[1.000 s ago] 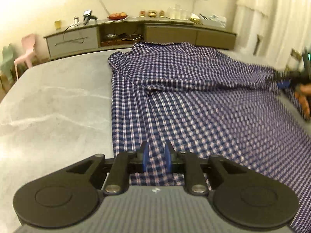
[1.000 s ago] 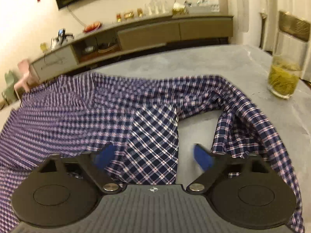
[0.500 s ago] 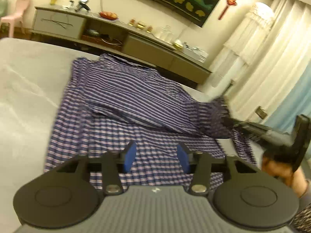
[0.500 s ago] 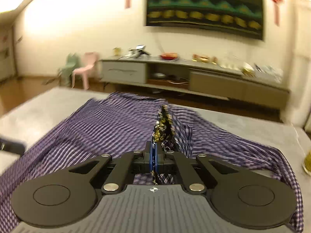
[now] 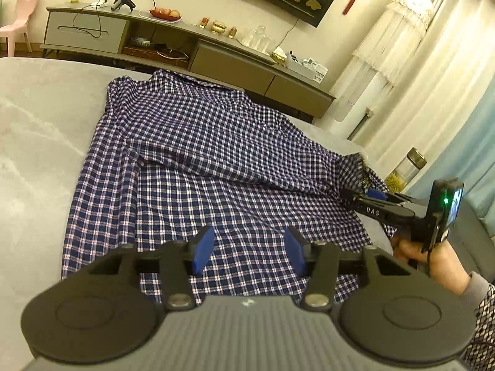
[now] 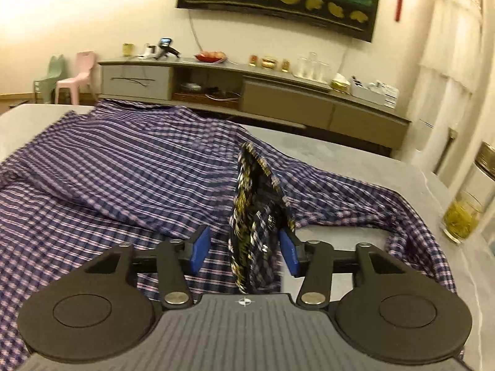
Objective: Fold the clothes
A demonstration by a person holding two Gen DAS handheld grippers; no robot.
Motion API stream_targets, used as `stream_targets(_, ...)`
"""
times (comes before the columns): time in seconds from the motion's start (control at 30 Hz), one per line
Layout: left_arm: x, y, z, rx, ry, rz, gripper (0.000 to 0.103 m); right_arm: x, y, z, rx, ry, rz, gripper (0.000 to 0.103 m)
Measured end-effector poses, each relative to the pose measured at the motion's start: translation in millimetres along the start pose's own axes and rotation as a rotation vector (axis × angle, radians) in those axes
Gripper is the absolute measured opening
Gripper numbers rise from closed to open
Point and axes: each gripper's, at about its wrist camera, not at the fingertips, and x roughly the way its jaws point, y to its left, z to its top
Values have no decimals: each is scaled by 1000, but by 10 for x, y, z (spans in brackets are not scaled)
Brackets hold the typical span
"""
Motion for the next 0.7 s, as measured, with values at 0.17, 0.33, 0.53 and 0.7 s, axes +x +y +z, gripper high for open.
stream_targets(0.17, 44, -31, -18, 13, 13, -6, 52, 140, -171, -51, 80, 42, 3, 22)
stream_targets(0.33, -1, -32, 6, -6, -21, -25, 56, -15, 6, 22, -4, -27, -3, 4)
stream_targets(0.53, -65, -76, 24, -39, -89, -92, 78, -1015, 987, 7, -291, -213, 226, 4)
stream_targets(0.7, 60, -53, -7, -88, -88, -125, 86, -1290, 1505, -225, -438, -231, 321, 4)
